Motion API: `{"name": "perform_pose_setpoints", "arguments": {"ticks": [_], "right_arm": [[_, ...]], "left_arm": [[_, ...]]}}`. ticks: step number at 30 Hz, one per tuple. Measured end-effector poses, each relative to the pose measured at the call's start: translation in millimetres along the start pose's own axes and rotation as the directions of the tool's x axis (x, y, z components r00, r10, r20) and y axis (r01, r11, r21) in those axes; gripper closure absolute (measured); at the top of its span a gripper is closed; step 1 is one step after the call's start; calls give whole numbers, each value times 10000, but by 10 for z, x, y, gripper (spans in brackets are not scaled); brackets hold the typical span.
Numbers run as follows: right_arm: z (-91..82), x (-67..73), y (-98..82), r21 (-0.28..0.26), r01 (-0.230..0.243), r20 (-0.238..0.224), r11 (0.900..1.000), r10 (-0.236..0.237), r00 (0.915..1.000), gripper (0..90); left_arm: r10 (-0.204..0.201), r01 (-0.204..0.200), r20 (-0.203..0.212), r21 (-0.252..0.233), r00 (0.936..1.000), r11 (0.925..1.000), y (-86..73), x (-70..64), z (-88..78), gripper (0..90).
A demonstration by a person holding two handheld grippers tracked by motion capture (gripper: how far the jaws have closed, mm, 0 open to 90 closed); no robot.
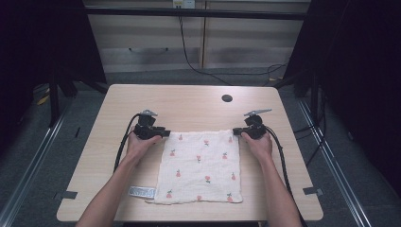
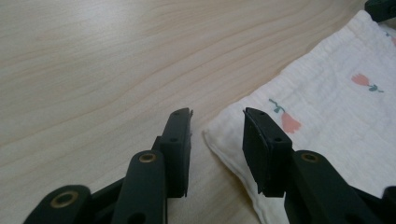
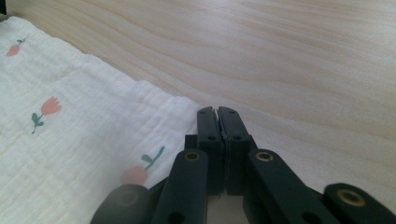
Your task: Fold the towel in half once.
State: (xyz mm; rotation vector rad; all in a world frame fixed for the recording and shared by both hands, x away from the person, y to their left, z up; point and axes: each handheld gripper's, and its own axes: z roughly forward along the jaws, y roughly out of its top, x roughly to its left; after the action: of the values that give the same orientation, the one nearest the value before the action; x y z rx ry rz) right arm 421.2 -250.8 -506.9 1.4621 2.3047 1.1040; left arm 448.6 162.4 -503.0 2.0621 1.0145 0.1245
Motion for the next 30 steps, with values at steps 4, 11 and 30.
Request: {"name": "perform_pose_setpoints", "arguments": {"ticks": [4,11,30], "right_arm": [[1,-2,1,-12,30,25,10000,-30,10000,890],[1,3,-3,-35,-21,44,10000,21,10000,890],[3,15,-6,-117,-102,46,9999,103,9999,892]], "left_arm": [[-69,69,-4,7,10000,10000,-10,-27,47,596],[600,-594,-369,152,9975,9981,11,-137,93,600],[15,-6,470,-190,9989,9998,-58,-107,84,865]]}}
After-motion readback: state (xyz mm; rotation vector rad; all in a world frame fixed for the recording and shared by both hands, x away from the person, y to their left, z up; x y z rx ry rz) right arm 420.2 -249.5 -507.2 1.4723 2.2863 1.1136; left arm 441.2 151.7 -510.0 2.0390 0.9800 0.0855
